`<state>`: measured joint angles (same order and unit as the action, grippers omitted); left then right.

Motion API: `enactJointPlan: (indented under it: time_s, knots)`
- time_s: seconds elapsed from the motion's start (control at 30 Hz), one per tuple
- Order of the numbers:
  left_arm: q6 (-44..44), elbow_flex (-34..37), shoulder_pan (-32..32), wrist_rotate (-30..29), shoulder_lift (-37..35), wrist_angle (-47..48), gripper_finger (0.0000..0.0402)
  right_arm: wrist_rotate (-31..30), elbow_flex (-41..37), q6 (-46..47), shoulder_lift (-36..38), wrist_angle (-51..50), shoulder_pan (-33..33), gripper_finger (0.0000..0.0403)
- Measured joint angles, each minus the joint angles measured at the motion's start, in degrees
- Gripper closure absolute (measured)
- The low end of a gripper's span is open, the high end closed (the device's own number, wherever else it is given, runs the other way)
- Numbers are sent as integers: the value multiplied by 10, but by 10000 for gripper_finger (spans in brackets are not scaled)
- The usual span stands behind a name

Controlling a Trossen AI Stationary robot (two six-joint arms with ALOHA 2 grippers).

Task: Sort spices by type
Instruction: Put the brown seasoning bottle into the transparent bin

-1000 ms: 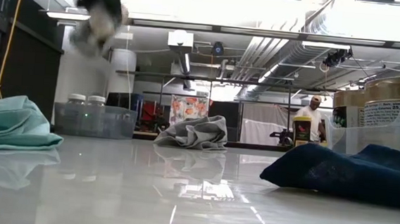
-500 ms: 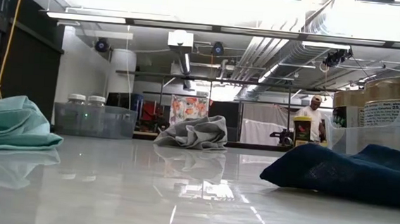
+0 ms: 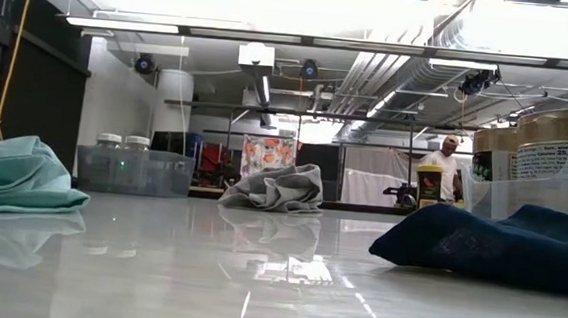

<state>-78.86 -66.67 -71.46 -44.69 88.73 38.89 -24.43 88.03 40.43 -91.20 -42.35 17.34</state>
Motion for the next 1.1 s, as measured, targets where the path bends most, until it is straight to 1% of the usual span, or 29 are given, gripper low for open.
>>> enactJointPlan:
  time_s: [0.07,0.1,0.2,0.37,0.5,0.67,0.87,0.9,1.03,1.1]
  knots:
    - [0,0,0,31,11,18,166,0,0,3,0,0,0,403]
    - [-2,0,-2,36,13,31,166,0,0,9,0,0,0,403]
    - [-6,0,-9,20,10,66,166,0,0,20,0,1,0,403]
    - [-10,4,-18,15,6,127,166,0,0,31,0,2,0,403]
    - [-27,31,-19,0,6,132,166,0,0,35,0,2,0,403]
    - [-92,65,-21,0,7,133,166,0,0,37,0,2,0,403]
    - [-96,84,-21,-9,7,129,165,0,0,36,0,2,-1,403]
    - [-96,89,-21,-9,7,124,156,0,0,36,0,2,-1,403]
    - [-105,100,-21,-8,7,108,97,0,0,36,0,2,-1,403]
    - [-110,101,-21,-9,6,106,81,0,0,36,0,2,-1,403]
